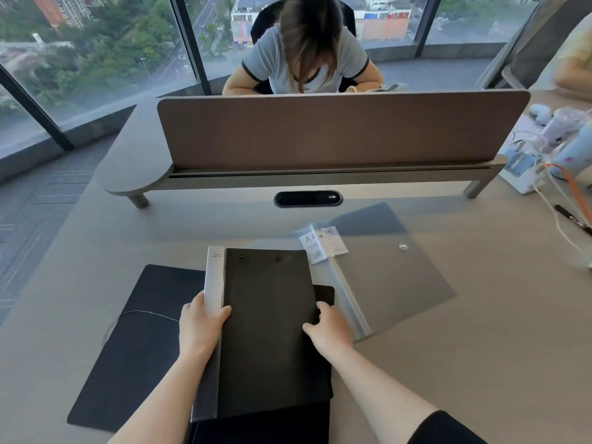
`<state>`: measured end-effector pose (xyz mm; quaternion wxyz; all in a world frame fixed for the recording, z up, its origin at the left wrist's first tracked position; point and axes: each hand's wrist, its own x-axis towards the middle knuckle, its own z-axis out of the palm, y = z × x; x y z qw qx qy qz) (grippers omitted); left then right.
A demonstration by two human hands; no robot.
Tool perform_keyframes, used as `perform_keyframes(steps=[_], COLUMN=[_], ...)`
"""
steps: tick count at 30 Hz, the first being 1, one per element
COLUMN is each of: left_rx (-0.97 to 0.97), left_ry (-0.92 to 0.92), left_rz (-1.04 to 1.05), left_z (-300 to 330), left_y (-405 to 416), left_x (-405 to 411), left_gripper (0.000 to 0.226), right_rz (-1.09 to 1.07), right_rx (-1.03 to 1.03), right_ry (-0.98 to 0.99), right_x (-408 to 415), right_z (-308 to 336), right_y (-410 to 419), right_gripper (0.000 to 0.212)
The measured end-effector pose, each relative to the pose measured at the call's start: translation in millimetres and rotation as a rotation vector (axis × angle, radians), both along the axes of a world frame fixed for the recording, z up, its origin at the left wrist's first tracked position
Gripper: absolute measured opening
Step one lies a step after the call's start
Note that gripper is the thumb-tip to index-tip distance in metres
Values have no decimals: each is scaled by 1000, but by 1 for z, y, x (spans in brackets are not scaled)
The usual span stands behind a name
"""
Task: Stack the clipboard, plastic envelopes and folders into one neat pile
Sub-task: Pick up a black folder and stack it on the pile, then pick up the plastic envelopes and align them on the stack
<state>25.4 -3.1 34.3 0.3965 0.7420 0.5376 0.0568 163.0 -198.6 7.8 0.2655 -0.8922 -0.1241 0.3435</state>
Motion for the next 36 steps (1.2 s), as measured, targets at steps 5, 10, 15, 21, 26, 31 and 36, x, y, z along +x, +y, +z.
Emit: perform_keyframes(steps=[5,10,15,21,26,31,36], left_rx=[41,166,347,263,161,67,44], left_ry=[25,107,17,-117,-100,-10,56], left_rz=[20,37,-98,-266,-416,-559,-622], left_z=[-8,-5,3,4,-1,-13,-23], left_y=[0,-7,-31,-77,-119,-159,-180], left_x=[0,2,20,53,78,107,129], left_gripper=[55,70,52,37,41,55,70], right_rz=[24,35,-37,-81,-62,45,204], right_rx=[-40,-30,47,104,123,110,83], right_ry=[-40,-42,-38,-104,-140,-146,-126], right_x=[-4,-6,4,34,65,102,135], right_z=[-6,-7,-4,6,14,19,28], right_y=[2,-2,-12,-28,-45,-55,-44], right_gripper=[56,57,47,34,37,50,62])
